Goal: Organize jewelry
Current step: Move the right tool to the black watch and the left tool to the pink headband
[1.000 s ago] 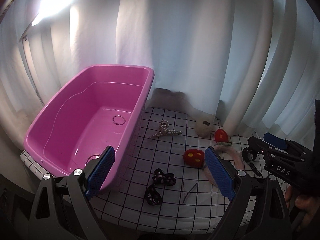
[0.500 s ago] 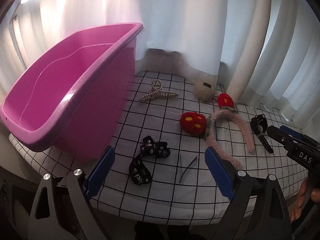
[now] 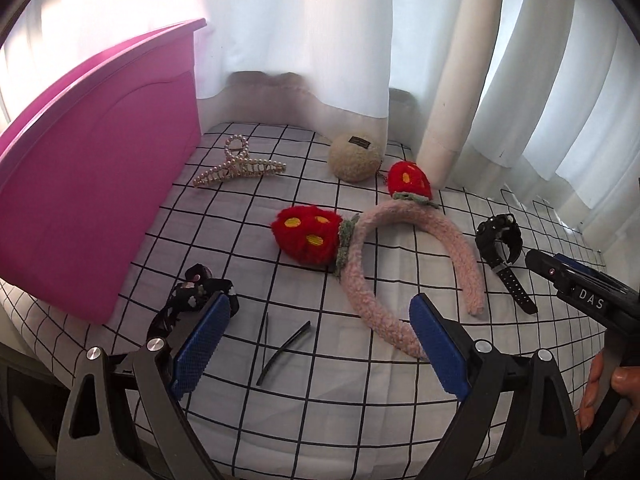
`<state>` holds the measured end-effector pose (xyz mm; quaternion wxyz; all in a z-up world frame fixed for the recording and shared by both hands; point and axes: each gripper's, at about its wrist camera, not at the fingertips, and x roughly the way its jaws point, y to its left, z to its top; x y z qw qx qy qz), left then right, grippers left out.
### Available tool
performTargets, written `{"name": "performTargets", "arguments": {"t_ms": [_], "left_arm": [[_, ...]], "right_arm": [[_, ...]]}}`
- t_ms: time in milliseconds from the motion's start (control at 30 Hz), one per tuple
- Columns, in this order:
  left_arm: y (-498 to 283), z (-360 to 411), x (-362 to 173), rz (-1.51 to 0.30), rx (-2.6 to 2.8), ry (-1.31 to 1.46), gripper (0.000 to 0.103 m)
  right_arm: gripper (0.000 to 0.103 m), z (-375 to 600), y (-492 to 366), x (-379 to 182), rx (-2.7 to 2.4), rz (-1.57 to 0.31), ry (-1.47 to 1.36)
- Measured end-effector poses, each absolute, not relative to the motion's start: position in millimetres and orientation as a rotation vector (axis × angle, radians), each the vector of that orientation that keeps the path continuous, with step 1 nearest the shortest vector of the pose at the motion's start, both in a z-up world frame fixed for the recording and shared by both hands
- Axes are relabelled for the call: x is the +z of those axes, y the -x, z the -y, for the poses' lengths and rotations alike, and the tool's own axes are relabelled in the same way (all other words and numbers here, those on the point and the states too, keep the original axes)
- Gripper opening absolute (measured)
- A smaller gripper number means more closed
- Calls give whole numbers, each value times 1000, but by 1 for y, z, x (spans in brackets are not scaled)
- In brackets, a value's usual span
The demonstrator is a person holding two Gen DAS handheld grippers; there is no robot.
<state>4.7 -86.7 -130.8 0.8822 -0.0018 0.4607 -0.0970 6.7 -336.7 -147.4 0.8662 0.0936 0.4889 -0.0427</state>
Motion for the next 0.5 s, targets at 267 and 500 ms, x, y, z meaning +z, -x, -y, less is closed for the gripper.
{"name": "performTargets", "arguments": {"t_ms": [267, 500], "left_arm": [[-13, 116, -161, -997, -148, 22, 90], [-17, 136, -170, -971, -89, -5, 90]], "right_arm": [[59, 355, -29, -178, -45, -1040, -210], [59, 360, -39, -185, -9, -1026, -203]]}}
